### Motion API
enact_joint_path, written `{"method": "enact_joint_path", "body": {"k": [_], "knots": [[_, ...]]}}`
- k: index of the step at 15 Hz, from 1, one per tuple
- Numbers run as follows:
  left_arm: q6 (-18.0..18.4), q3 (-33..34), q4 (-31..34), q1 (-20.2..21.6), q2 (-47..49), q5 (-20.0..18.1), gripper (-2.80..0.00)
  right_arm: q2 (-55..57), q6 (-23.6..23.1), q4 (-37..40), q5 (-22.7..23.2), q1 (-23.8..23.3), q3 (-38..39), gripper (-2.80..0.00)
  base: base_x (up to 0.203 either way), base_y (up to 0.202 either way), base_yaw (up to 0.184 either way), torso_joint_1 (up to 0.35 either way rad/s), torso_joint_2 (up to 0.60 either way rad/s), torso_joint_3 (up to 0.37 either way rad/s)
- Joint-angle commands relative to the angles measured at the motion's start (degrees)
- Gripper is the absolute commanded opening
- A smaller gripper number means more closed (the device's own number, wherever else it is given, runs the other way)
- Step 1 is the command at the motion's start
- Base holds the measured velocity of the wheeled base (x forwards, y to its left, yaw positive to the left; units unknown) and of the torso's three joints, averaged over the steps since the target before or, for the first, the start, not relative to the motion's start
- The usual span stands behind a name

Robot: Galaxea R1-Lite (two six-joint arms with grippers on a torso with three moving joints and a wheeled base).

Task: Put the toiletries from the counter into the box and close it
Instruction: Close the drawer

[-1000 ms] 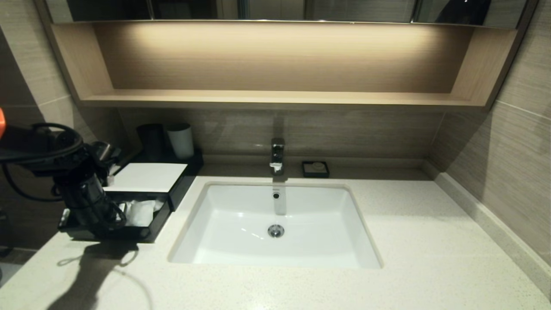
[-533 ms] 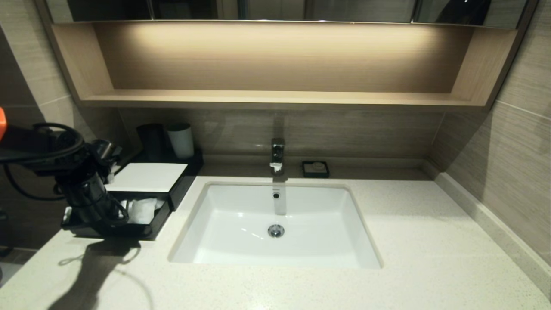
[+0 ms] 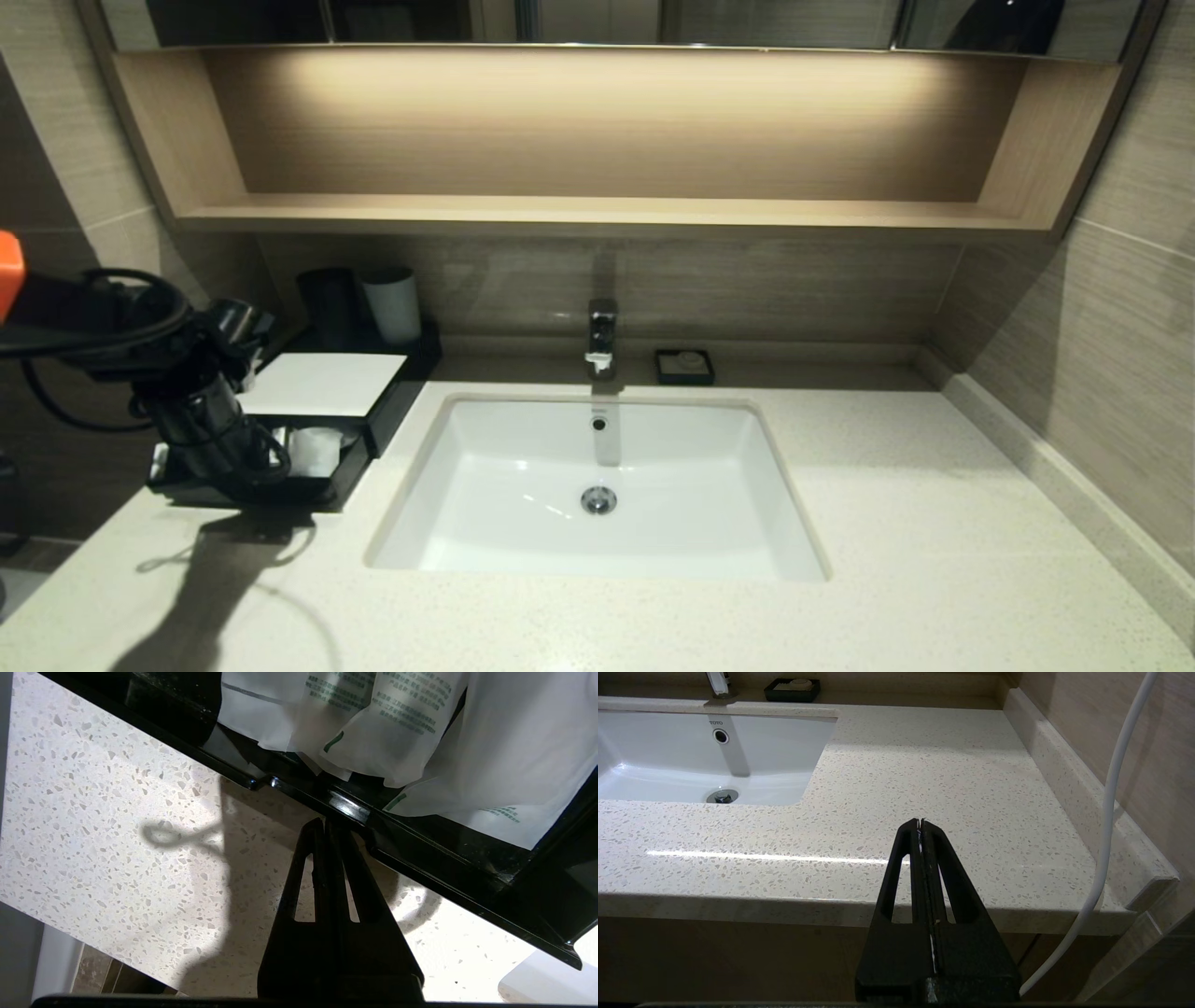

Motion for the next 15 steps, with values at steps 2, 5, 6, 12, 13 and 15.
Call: {"method": "enact_joint_path", "body": {"k": [2, 5, 6, 12, 13, 15], "knots": [[-0.66, 0.0, -0.5, -0.35, 0.91, 0.15, -2.8, -0.09, -0.02, 0.0, 0.0, -0.01, 0.09, -2.8, 0.0, 0.0, 0.0, 0.0, 0.0, 0.0], [-0.8, 0.0, -1.19, -0.43, 1.21, 0.15, -2.8, -0.09, -0.02, 0.0, 0.0, -0.01, 0.09, -2.8, 0.0, 0.0, 0.0, 0.0, 0.0, 0.0], [-0.8, 0.0, -1.28, -0.43, 1.21, 0.06, -2.8, -0.01, -0.02, 0.0, 0.0, 0.01, 0.09, -2.8, 0.0, 0.0, 0.0, 0.0, 0.0, 0.0], [-0.88, 0.18, -3.09, -0.43, 1.29, 0.06, -2.8, -0.09, -0.02, 0.0, 0.0, -0.01, 0.09, -2.8, 0.0, 0.0, 0.0, 0.0, 0.0, 0.0], [-0.88, 0.18, -3.39, -0.43, 1.29, 0.06, -2.8, -0.09, -0.02, 0.0, 0.0, -0.01, 0.09, -2.8, 0.0, 0.0, 0.0, 0.0, 0.0, 0.0], [-0.88, 0.18, -3.48, -0.43, 1.38, 0.06, -2.8, -0.09, -0.02, 0.0, 0.0, -0.01, 0.09, -2.8, 0.0, 0.0, 0.0, 0.0, 0.0, 0.0]]}}
